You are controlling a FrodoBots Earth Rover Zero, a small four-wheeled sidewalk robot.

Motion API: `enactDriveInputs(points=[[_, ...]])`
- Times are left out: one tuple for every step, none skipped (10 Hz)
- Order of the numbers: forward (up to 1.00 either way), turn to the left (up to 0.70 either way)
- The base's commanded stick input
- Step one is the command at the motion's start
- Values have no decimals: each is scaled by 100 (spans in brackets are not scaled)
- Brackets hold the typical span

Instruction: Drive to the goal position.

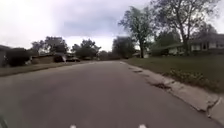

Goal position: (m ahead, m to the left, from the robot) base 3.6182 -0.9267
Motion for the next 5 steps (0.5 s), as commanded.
enactDriveInputs(points=[[70,0],[70,0],[70,0],[70,0],[70,0]])
